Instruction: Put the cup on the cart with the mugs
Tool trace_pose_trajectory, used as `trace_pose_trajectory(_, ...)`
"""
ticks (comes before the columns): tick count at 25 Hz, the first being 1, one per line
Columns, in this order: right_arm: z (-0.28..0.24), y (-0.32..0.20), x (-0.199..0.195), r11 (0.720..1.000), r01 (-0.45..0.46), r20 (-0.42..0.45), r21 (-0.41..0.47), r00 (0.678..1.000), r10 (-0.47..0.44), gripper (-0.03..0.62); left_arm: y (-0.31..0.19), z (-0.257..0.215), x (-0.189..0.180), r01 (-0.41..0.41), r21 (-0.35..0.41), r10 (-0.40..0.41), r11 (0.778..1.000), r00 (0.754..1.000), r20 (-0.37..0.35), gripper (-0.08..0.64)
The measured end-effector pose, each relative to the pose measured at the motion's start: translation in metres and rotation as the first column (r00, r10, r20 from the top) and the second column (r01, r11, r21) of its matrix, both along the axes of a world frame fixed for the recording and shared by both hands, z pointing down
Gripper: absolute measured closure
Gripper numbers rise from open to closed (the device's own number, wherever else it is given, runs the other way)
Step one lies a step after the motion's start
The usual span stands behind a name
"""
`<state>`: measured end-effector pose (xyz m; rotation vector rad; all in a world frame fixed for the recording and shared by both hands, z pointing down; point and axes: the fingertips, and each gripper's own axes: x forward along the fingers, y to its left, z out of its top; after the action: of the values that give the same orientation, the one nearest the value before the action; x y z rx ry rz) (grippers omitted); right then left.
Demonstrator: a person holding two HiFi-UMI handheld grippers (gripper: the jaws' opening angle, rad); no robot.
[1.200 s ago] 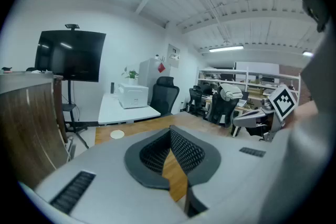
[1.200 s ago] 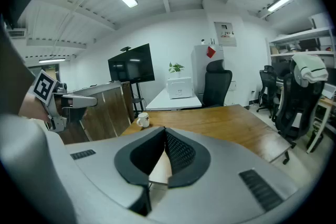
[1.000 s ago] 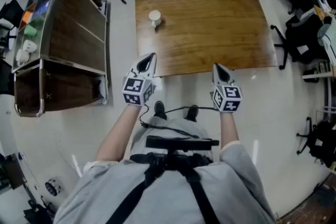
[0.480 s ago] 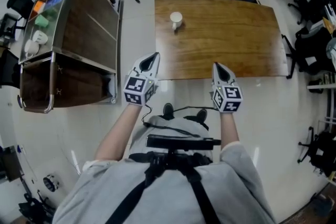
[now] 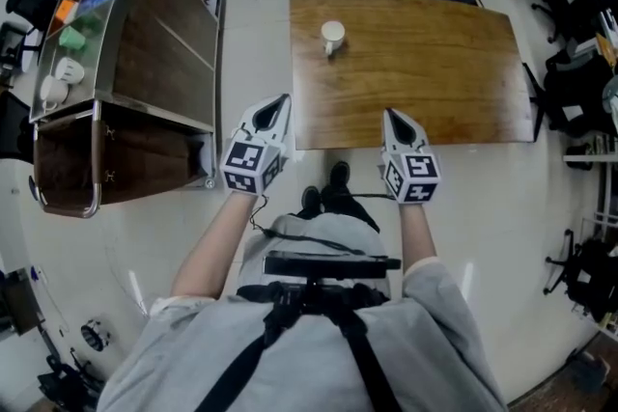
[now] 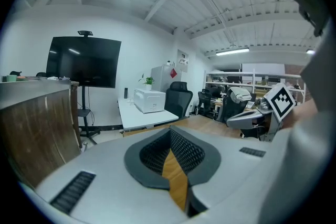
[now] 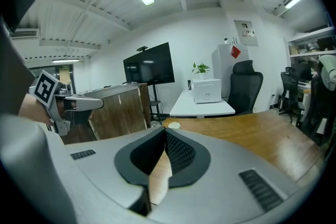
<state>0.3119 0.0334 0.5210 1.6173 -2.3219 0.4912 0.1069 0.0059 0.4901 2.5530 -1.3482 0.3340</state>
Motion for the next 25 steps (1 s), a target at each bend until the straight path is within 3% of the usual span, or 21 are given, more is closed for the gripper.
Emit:
trace_pose_trajectory(12, 0.011, -0.074, -0.011, 0.998, 0.062, 0.053, -0.004, 0.997, -0.061, 0.586, -0.063, -0.006, 0.014, 0.053, -0.006, -0.053, 0.999, 0.998, 0.023, 0.558)
trace_pose_trajectory(19, 0.028, -0.106, -0.026, 0.998, 0.051, 0.120, -0.027, 0.992, -0.048, 0.582, -0.087, 0.003, 0.013, 0.046, -0.027, -0.044, 0.999, 0.997, 0.061, 0.557)
trace_pose_trajectory(23, 0.044, -0.118, -0.041, 0.997, 0.039, 0.138, -0.066, 0.990, -0.030, 0.515, -0.103, 0.005, 0.007, 0.019, -0.029, -0.017, 0.999, 0.999, 0.051, 0.558)
trace_pose_trajectory(25, 0.057, -0.128, -0.051, 0.997, 0.018, 0.131, -0.079, 0.991, -0.008, 0.443, -0.111, 0.010, 0.001, -0.013, -0.031, 0.015, 0.999, 0.999, 0.046, 0.558)
